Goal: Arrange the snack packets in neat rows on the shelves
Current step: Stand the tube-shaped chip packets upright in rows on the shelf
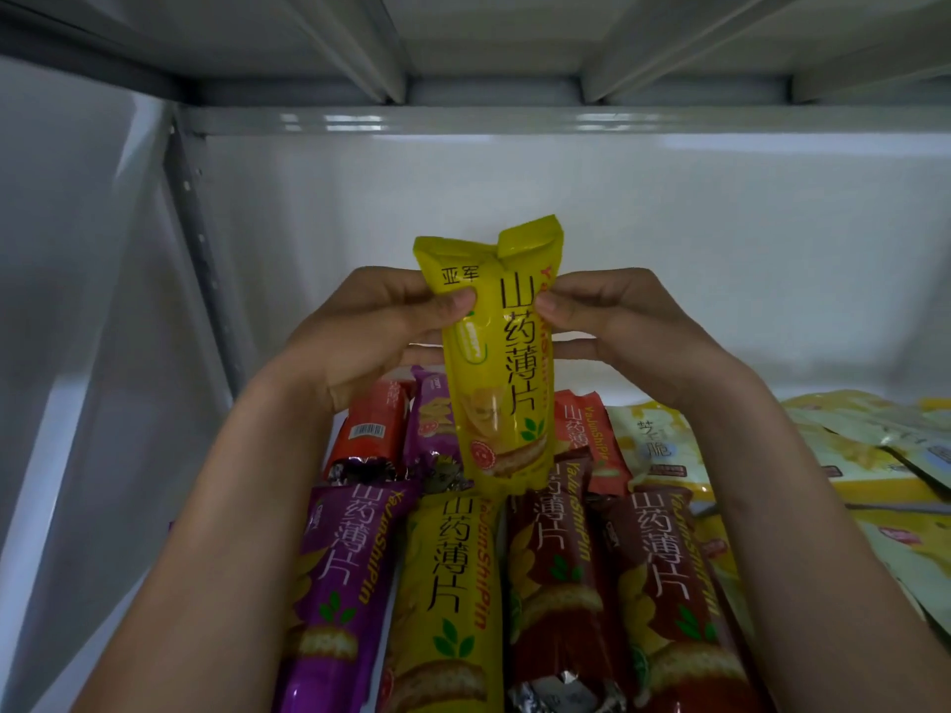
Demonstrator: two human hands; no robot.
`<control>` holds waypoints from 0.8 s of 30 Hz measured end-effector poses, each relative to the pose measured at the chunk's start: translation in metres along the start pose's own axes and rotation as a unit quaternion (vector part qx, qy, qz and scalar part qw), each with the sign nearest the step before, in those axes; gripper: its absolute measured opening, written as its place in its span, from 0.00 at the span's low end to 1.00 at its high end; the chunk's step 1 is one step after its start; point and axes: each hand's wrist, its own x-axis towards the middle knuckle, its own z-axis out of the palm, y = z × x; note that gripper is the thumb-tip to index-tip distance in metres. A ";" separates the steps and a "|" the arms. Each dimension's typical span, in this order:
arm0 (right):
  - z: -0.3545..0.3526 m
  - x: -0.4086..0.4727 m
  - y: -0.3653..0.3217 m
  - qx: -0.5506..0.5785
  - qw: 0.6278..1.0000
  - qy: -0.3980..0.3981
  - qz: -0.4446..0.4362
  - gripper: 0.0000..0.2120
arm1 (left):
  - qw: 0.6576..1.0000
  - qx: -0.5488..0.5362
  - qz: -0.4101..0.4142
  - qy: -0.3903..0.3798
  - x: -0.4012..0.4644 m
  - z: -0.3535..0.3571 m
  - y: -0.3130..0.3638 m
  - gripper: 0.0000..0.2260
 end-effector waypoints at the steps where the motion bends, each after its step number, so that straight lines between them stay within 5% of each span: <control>1: 0.001 0.000 0.000 0.003 1.000 0.000 -0.008 0.11 | 1.000 0.010 0.003 0.007 0.000 -0.001 0.000 0.17; 6: 0.006 0.003 0.001 0.055 0.994 0.042 -0.086 0.12 | 0.999 0.041 0.006 0.018 -0.002 -0.004 -0.001 0.16; 11: 0.002 0.001 0.004 0.071 0.994 -0.005 -0.078 0.16 | 0.999 0.043 0.014 0.021 -0.002 -0.002 0.001 0.15; 20: 0.004 0.004 0.008 0.015 0.993 0.049 -0.106 0.09 | 1.000 0.028 0.001 -0.004 -0.004 0.002 0.002 0.18; 24: 0.003 0.003 0.001 0.075 0.994 -0.008 -0.075 0.09 | 0.997 0.065 0.032 0.022 -0.006 0.000 0.004 0.16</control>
